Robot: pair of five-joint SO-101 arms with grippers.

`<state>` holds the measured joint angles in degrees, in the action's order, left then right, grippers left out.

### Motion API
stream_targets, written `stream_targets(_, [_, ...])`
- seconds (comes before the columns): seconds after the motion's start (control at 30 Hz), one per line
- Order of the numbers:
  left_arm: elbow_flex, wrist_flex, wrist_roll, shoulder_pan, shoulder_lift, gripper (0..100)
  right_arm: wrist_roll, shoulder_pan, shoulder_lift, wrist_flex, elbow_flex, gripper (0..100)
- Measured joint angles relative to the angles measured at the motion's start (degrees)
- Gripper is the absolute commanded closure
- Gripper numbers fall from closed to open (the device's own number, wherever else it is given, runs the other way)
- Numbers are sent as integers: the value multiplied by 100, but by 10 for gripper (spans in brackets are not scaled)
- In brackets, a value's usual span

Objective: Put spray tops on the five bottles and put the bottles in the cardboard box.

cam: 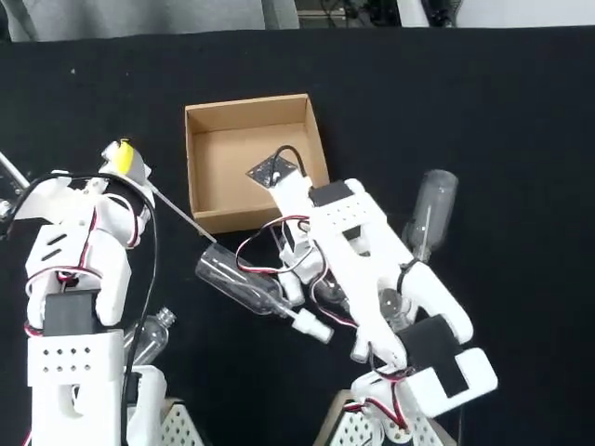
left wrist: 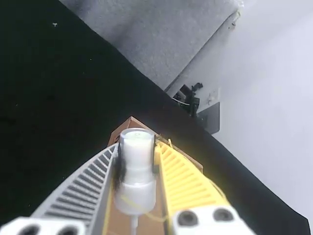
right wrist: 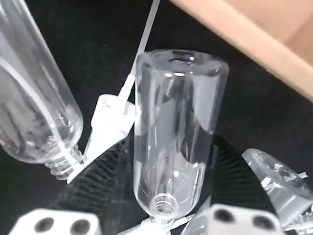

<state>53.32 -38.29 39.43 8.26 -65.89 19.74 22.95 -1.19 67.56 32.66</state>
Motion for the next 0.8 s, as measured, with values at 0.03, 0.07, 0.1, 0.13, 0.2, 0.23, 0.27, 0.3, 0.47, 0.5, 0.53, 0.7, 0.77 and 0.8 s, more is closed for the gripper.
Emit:
stream_targets(0.03, [0,0,0,0,0,971,0,-26,35,0,-26,907])
stream_targets(0.07, [0,0,0,0,0,971,0,-44,44,0,-62,912])
stream_targets(0.1, [0,0,0,0,0,971,0,-53,53,0,-88,913])
stream_targets(0.13, [0,0,0,0,0,971,0,-53,62,0,-88,913])
stream_targets(0.2, [0,0,0,0,0,971,0,-53,62,0,-97,913])
stream_targets(0.23, [0,0,0,0,0,971,0,-53,62,0,-97,913])
stream_targets(0.27, [0,0,0,0,0,971,0,-53,44,0,-97,913])
stream_targets(0.3, [0,0,0,0,0,971,0,-70,18,9,-97,913])
stream_targets(0.47, [0,0,0,0,0,971,9,-158,-316,378,-97,913])
stream_targets(0.5, [0,0,0,0,0,971,9,-237,-413,440,-97,913])
stream_targets(0.53, [0,0,0,0,0,971,9,-308,-519,510,-97,913])
stream_targets(0.7, [0,0,0,0,0,971,9,-668,-1064,721,-97,913])
stream_targets(0.77, [0,0,0,0,0,971,9,-765,-1248,809,-97,913])
stream_targets(0.8, [0,0,0,0,0,971,9,-809,-1345,870,-97,913])
